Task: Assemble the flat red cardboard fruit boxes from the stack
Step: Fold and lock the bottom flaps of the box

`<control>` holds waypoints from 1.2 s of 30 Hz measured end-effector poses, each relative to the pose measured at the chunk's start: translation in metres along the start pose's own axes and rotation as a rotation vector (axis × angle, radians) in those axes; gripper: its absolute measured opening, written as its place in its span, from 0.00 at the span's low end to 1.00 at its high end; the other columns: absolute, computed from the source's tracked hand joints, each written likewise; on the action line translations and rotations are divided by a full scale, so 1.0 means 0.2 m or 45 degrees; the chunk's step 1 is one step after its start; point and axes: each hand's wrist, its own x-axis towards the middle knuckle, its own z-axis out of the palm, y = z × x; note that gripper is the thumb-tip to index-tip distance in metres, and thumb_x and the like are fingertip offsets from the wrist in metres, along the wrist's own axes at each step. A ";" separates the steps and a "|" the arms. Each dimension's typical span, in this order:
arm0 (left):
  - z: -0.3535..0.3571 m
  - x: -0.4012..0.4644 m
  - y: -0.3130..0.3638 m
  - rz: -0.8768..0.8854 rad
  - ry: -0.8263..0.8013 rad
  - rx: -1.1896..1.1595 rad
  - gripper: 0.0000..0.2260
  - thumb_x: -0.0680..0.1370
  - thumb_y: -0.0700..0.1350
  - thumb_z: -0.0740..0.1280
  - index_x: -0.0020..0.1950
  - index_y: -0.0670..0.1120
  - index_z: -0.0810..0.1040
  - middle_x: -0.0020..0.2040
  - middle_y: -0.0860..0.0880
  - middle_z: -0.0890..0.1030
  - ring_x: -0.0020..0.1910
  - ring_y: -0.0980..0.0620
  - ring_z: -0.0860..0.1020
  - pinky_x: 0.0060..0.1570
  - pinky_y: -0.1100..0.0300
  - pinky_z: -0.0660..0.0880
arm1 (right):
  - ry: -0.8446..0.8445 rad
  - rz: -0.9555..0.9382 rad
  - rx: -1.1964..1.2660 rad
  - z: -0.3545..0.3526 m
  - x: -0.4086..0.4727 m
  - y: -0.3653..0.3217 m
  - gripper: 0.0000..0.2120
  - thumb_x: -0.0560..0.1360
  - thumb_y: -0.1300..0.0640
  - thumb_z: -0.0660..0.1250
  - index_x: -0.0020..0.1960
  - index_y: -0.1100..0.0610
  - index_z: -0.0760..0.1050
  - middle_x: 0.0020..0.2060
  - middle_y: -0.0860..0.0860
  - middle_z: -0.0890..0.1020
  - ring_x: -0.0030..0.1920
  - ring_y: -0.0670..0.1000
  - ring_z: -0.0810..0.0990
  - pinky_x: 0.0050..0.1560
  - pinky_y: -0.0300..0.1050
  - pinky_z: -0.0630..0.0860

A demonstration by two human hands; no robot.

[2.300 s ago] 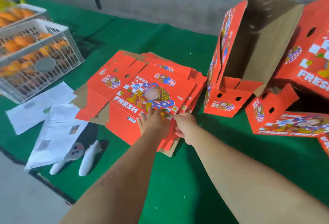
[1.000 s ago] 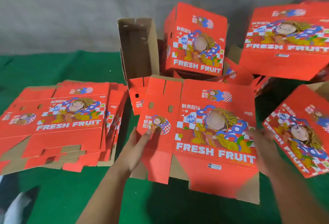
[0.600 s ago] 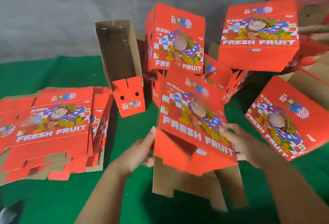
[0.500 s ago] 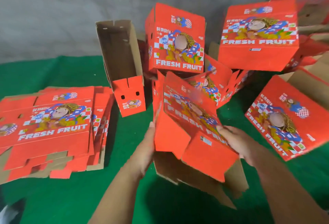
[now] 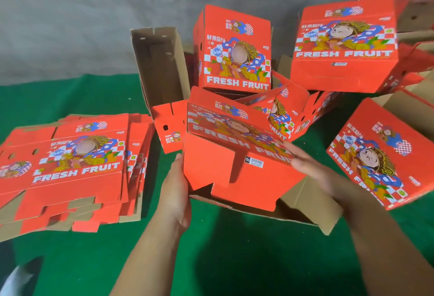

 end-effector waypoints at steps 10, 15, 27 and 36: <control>-0.05 -0.03 -0.11 0.596 0.249 0.459 0.19 0.89 0.53 0.49 0.73 0.53 0.75 0.67 0.50 0.79 0.67 0.52 0.75 0.64 0.55 0.70 | 0.153 0.083 0.381 0.11 0.03 -0.01 0.56 0.58 0.48 0.87 0.79 0.40 0.63 0.65 0.50 0.82 0.64 0.53 0.82 0.74 0.59 0.69; -0.06 -0.05 -0.09 0.220 -0.024 0.166 0.22 0.85 0.64 0.52 0.69 0.56 0.76 0.64 0.56 0.83 0.64 0.57 0.81 0.61 0.55 0.78 | 0.218 0.031 0.138 0.14 0.08 0.01 0.43 0.69 0.50 0.81 0.79 0.48 0.64 0.57 0.43 0.84 0.53 0.41 0.85 0.52 0.38 0.76; -0.28 -0.06 0.07 0.154 -0.197 0.839 0.44 0.64 0.79 0.66 0.76 0.60 0.69 0.66 0.59 0.78 0.64 0.53 0.77 0.58 0.54 0.75 | 0.010 0.300 0.184 0.08 0.09 -0.10 0.46 0.58 0.14 0.63 0.70 0.35 0.74 0.61 0.50 0.82 0.63 0.58 0.82 0.56 0.58 0.80; -0.39 0.01 0.23 0.194 -0.238 1.043 0.31 0.69 0.52 0.76 0.69 0.49 0.70 0.53 0.42 0.84 0.44 0.48 0.81 0.40 0.54 0.78 | -0.396 0.029 0.110 0.06 0.10 -0.05 0.49 0.56 0.35 0.85 0.69 0.19 0.63 0.78 0.39 0.63 0.72 0.45 0.75 0.63 0.56 0.80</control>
